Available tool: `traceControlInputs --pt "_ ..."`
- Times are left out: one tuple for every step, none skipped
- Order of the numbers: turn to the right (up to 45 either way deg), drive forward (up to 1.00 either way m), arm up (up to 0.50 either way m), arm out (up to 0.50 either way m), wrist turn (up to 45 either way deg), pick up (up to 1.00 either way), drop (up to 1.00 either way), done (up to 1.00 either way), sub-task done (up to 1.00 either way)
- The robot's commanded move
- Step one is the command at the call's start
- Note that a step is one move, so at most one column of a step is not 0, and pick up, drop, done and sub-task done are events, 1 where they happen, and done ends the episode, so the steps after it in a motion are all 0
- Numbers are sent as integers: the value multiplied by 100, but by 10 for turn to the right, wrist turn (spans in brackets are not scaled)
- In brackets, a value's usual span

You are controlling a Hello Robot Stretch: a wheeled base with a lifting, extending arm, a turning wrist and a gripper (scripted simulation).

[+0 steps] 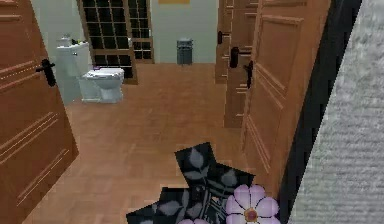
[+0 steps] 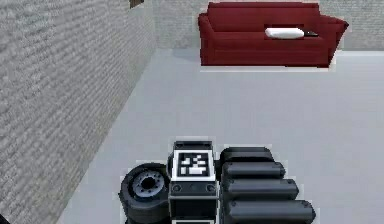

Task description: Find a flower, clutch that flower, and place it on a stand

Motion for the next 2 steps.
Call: traceControlInputs --pt "60 0 0 0 0 0 0 0 0" --pt "0 50 0 0 0 0 0 0 0"
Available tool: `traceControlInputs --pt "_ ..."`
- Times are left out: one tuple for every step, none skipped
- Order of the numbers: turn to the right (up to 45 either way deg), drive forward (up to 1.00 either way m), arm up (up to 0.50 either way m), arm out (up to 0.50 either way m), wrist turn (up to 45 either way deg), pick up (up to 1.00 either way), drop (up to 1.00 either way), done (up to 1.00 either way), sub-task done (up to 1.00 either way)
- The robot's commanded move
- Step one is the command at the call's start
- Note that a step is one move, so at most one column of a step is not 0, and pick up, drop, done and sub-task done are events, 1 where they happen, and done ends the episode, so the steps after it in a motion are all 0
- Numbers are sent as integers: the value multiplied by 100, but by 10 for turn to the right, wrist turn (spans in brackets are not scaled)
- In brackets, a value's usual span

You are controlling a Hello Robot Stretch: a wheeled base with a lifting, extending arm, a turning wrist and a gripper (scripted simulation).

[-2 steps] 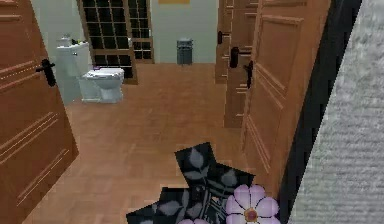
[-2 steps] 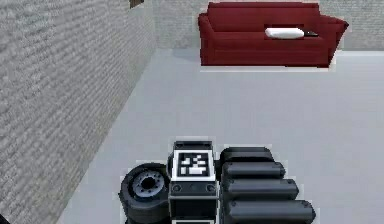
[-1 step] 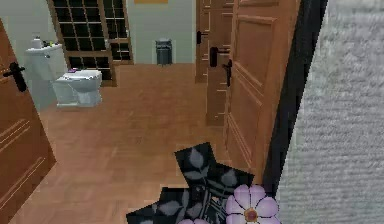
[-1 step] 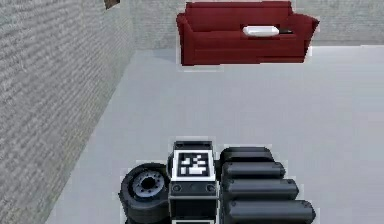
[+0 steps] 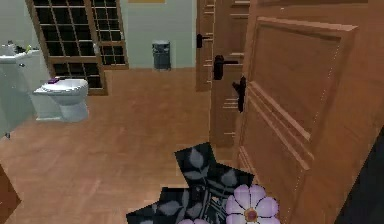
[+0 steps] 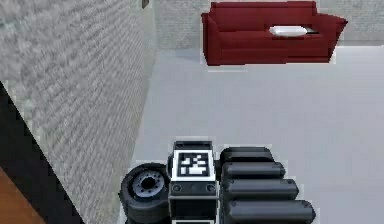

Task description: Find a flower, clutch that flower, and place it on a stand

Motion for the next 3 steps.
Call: traceControlInputs --pt "-150 0 0 0 0 0 0 0 0" --pt "0 100 0 0 0 0 0 0 0" --pt "-30 0 0 0 0 0 0 0 0"
